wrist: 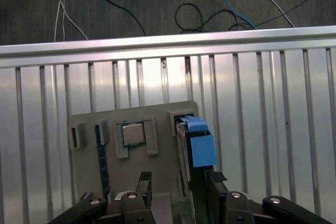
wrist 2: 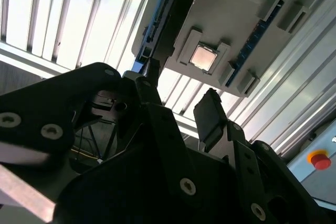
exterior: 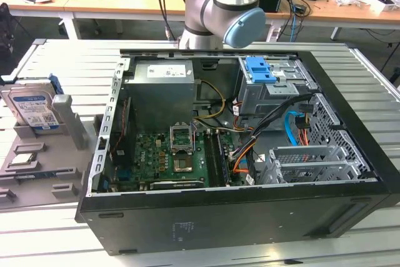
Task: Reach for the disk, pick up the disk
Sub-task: 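Pick up the disk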
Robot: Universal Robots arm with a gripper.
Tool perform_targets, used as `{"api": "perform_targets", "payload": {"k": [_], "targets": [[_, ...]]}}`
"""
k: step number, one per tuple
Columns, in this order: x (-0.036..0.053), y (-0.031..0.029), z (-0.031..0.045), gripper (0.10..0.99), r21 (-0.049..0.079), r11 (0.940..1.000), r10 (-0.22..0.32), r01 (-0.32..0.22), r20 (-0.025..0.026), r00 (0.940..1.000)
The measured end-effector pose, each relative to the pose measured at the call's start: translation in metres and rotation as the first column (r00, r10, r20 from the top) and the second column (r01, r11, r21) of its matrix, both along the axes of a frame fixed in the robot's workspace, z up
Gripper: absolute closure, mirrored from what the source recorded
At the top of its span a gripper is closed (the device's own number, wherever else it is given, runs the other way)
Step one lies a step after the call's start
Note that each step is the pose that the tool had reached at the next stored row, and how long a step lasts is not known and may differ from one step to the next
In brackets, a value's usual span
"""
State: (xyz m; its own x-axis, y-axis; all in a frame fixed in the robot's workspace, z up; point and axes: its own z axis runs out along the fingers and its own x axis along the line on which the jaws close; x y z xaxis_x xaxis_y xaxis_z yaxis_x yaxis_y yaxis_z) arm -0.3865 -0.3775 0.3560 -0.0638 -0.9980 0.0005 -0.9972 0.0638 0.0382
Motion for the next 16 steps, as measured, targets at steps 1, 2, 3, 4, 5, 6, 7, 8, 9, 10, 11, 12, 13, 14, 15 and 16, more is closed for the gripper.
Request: {"api": "perform_targets", "payload": {"k": [1, 2, 3, 4, 5, 6, 7, 8, 9, 10, 11, 12, 13, 14, 15, 16], "targets": [[0.0000, 0.0000, -0.0017, 0.545, 0.000, 1.0000, 0.000, 0.000, 0.0000, 1.0000], [0.0000, 0.0001, -0.0038, 0.545, 0.000, 1.0000, 0.000, 0.000, 0.0000, 1.0000], [0.0000, 0.0001, -0.0057, 0.545, 0.000, 1.0000, 0.000, 0.000, 0.0000, 1.0000], [-0.0001, 0.0006, -0.0083, 0.545, 0.000, 1.0000, 0.000, 0.000, 0.0002, 1.0000], [-0.0001, 0.0014, -0.0093, 0.545, 0.000, 1.0000, 0.000, 0.000, -0.0001, 1.0000], [0.0000, 0.0023, -0.0101, 0.545, 0.000, 1.0000, 0.000, 0.000, 0.0000, 1.0000], [0.0000, 0.0042, -0.0109, 0.545, 0.000, 1.0000, 0.000, 0.000, 0.0001, 1.0000], [-0.0001, 0.0060, -0.0115, 0.545, 0.000, 1.0000, 0.000, 0.000, 0.0000, 1.0000], [-0.0004, 0.0109, -0.0128, 0.545, 0.000, 1.0000, 0.000, 0.000, 0.0000, 1.0000], [-0.0009, 0.0153, -0.0145, 0.545, 0.000, 1.0000, 0.000, 0.000, 0.0001, 1.0000], [-0.0017, 0.0173, -0.0172, 0.545, 0.000, 1.0000, 0.000, 0.000, 0.0003, 1.0000], [-0.0023, 0.0174, -0.0211, 0.545, 0.000, 1.0000, 0.000, 0.000, 0.0001, 1.0000], [-0.0032, 0.0176, -0.0255, 0.545, 0.000, 1.0000, 0.000, 0.000, 0.0001, 1.0000], [-0.0039, 0.0177, -0.0290, 0.545, 0.000, 1.0000, 0.000, 0.000, 0.0001, 1.0000], [-0.0042, 0.0177, -0.0308, 0.545, 0.000, 1.0000, 0.000, 0.000, 0.0001, 1.0000], [-0.0044, 0.0177, -0.0325, 0.545, 0.000, 1.0000, 0.000, 0.000, 0.0001, 1.0000]]}}
